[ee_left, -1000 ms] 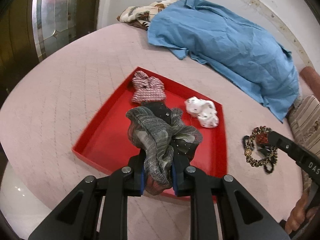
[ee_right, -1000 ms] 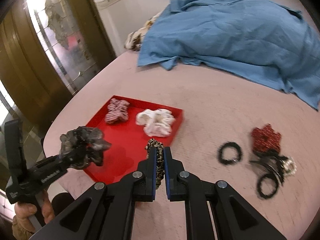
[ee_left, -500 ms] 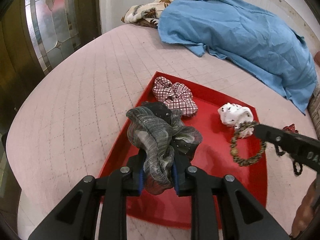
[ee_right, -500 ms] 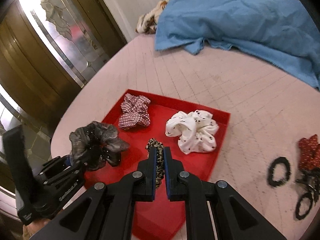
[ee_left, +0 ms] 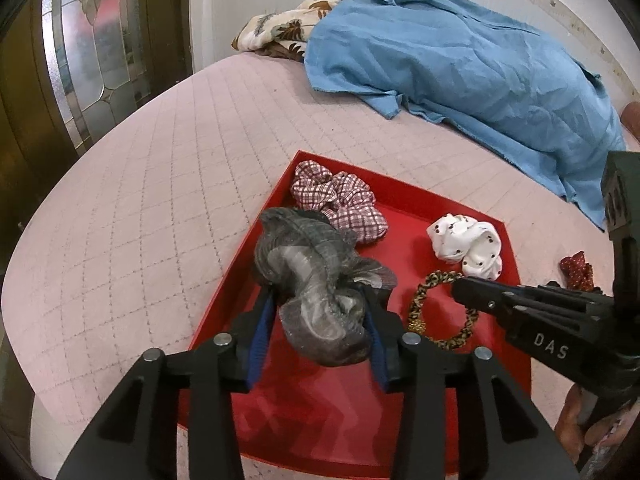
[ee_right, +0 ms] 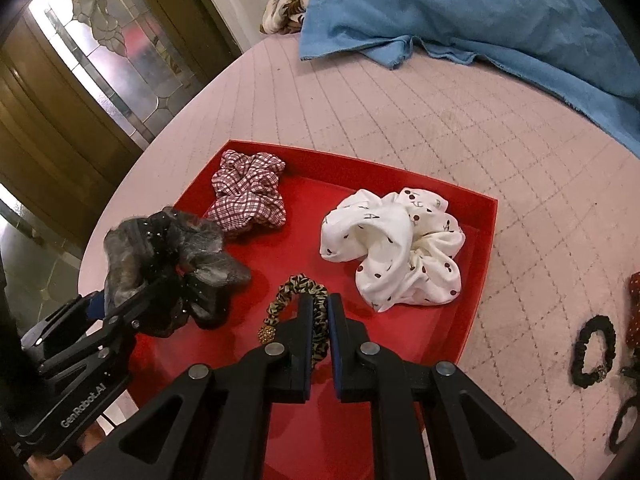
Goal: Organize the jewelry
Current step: 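Carry grey scrunchie and leopard hair tie into the red tray and release, then move both tools back to the remaining accessories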
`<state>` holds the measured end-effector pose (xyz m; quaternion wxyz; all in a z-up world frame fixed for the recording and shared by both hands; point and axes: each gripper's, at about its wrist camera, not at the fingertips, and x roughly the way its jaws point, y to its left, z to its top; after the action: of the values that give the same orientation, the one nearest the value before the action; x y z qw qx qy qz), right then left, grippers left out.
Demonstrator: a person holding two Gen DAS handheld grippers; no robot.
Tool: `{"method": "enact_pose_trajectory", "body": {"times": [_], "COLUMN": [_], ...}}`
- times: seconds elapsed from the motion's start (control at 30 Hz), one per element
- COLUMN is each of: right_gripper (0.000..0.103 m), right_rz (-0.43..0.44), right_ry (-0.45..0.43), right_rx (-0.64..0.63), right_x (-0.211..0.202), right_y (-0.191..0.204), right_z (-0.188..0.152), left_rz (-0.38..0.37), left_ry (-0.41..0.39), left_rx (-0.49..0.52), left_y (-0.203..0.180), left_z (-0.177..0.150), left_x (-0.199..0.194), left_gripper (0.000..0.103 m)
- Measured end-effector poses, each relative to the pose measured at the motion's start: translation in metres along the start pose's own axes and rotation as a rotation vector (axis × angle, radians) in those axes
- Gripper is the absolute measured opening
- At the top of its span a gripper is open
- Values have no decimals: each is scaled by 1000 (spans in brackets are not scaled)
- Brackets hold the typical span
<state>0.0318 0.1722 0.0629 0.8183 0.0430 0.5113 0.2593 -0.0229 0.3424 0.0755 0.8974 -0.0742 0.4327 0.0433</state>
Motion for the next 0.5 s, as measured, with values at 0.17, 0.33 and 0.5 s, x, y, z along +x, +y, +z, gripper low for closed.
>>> {"method": "enact_pose_trajectory", "body": {"times": [0.17, 0.33, 0.5], "right_gripper": [29, 30, 32], "right_rz": [4, 7, 6], "right_ry": [-27, -65, -99], "right_rx": [-15, -16, 4], "right_x": [-11, -35, -60], "right_y": [4, 4, -2], "right_z": [0, -5, -13], "left_rz": [1, 29, 50], "left_ry": [-15, -48, -64], "left_rx": [-3, 2, 27], "left_y": [-3, -8, -20], "left_z": [2, -1, -7], "left_x": [-14, -39, -63], "left_gripper": [54, 64, 69]}}
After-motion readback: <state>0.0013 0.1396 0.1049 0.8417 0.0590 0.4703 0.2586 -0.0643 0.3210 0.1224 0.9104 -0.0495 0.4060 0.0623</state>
